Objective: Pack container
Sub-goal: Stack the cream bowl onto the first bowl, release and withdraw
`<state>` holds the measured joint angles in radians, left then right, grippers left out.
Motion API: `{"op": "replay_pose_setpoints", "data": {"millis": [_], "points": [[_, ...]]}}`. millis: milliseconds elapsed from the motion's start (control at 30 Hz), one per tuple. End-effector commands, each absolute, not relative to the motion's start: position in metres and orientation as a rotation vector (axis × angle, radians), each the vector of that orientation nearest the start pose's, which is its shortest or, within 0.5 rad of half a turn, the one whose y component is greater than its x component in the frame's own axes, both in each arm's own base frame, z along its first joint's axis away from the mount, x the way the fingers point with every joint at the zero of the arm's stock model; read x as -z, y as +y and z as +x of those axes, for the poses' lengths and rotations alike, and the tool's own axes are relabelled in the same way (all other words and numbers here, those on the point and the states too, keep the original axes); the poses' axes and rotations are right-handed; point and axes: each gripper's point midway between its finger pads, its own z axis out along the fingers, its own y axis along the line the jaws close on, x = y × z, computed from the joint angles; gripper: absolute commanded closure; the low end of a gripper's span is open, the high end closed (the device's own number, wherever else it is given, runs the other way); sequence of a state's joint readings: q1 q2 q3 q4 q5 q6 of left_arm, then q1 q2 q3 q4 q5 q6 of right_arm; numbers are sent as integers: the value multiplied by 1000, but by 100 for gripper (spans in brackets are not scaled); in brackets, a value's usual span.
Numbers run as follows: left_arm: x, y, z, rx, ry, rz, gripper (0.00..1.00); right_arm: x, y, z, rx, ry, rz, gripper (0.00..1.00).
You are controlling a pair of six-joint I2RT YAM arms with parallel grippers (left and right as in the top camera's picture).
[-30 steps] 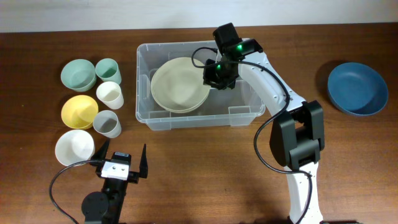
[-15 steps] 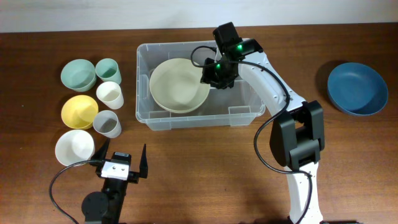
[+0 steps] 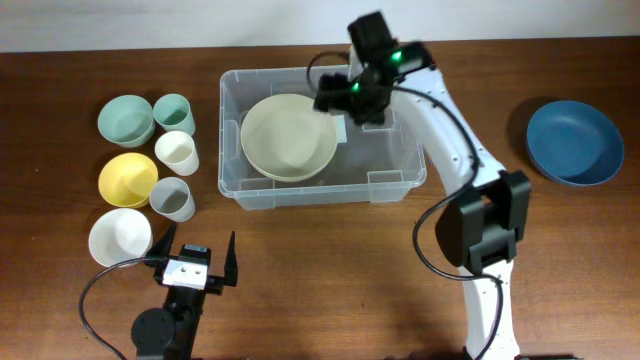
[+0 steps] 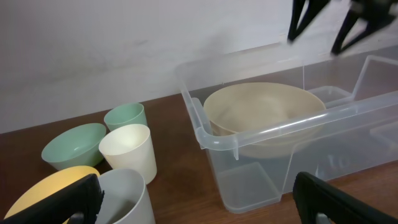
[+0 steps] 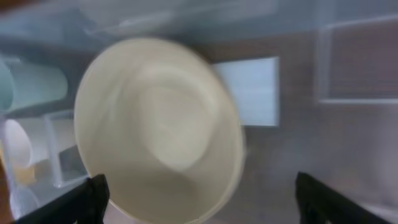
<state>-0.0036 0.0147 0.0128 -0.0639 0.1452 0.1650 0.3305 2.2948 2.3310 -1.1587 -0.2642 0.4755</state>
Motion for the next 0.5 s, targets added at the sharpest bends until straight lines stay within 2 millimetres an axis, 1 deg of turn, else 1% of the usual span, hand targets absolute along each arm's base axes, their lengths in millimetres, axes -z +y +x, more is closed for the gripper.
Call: {"op": "replay_pose_setpoints", "data": {"millis": [0,33,67,100,167,200,300,367,400,467], "points": [[-160,-24,244,-18,1616,248,0,-237,153,524,-448,2576,250,3],[-160,-24,245,-18,1617,248,0,-250,137,527,-446,2547,300,2],[-160,-24,244,-18,1616,248,0,-265,117,529,-446,2514,368,0],[-160,-24,244,-18,1616,248,0,-276,98,529,-445,2488,436,1],[-160,-24,244,-18,1616,248,0,-289,53,527,-430,2446,585,1],[-160,-24,244,-18,1616,248,0,-291,25,523,-416,2435,673,1],[-160,-24,244,-18,1616,248,0,-282,-45,505,-382,2439,889,1],[-160,-24,244,-18,1617,248,0,-265,-90,483,-359,2448,1105,1],[-160,-24,245,-18,1617,248,0,-257,-109,472,-346,2448,1203,1],[-160,-24,244,-18,1616,248,0,-243,-141,451,-321,2444,1371,1]]}}
